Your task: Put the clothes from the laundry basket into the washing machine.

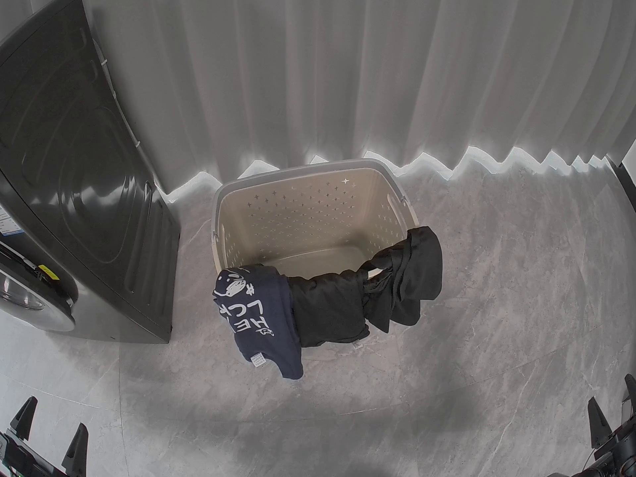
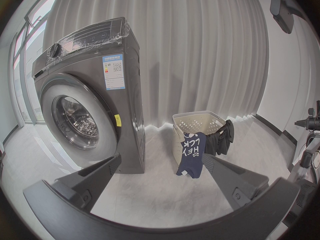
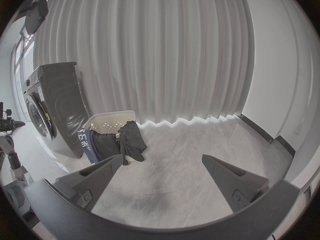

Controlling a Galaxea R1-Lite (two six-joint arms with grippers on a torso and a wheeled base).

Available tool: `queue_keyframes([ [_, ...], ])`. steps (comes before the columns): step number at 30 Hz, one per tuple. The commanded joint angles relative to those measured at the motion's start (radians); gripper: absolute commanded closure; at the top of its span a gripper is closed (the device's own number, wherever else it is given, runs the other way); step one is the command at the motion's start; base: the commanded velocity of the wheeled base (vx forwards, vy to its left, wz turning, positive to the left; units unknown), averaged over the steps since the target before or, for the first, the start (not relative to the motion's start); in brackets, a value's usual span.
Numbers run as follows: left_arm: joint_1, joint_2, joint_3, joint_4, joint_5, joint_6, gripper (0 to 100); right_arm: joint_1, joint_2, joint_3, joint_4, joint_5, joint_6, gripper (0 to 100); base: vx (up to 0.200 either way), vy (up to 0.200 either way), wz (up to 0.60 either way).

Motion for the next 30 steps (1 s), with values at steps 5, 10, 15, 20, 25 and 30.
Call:
queue_keyframes([
  [5,0.0,-0.018,0.018,0.0,0.0,-0.001,0,0.0,-0.016,0.018,0.0,0.0,0.0,0,0.12,0.0,0.0],
  [10,0.0,-0.018,0.018,0.0,0.002,-0.001,0,0.0,-0.016,0.018,0.0,0.0,0.0,0,0.04,0.0,0.0],
  [15,0.0,-0.018,0.018,0.0,0.002,-0.001,0,0.0,-0.016,0.018,0.0,0.0,0.0,0,0.2,0.0,0.0],
  [20,0.0,-0.018,0.018,0.0,0.0,-0.001,0,0.0,-0.016,0.018,0.0,0.0,0.0,0,0.12,0.0,0.0],
  [25,0.0,-0.018,0.018,0.0,0.0,-0.002,0,0.0,-0.016,0.018,0.0,0.0,0.0,0,0.0,-0.04,0.0],
  [30,0.0,-0.018,0.018,0.0,0.0,-0.001,0,0.0,-0.016,0.018,0.0,0.0,0.0,0,0.0,-0.2,0.0],
])
